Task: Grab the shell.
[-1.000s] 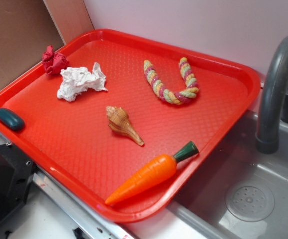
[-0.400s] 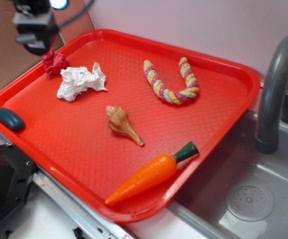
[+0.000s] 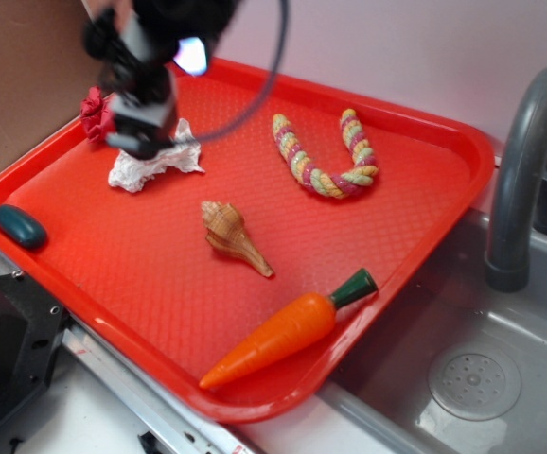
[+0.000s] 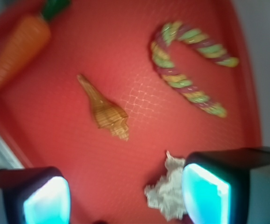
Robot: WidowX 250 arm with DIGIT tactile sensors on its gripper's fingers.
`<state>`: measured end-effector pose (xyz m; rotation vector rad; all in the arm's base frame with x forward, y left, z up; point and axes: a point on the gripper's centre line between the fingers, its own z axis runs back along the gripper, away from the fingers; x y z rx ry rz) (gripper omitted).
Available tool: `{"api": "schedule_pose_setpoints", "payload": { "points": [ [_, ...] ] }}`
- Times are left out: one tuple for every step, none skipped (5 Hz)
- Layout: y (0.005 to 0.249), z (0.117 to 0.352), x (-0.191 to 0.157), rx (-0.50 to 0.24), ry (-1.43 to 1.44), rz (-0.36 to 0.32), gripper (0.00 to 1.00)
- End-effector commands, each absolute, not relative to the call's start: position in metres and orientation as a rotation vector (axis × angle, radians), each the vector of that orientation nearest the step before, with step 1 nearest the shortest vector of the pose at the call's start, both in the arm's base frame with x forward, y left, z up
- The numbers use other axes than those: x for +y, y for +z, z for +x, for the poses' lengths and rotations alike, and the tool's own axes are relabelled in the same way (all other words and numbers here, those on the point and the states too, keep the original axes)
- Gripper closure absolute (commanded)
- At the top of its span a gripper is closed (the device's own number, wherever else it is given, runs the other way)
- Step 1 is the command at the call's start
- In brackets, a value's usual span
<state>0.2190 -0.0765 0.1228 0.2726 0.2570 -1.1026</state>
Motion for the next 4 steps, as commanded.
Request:
{"api": "schedule_pose_setpoints", "payload": {
  "points": [
    [0.073, 0.22, -0.068, 0.428, -1.185, 0.21, 0.0],
    [0.05, 0.214, -0.068, 0.515, -1.256, 0.163, 0.0],
    [0.042, 0.206, -0.07, 0.523, -1.298, 0.145, 0.0],
    [0.041, 0.204, -0.074, 0.496, -1.322, 0.14, 0.0]
  ]
}}
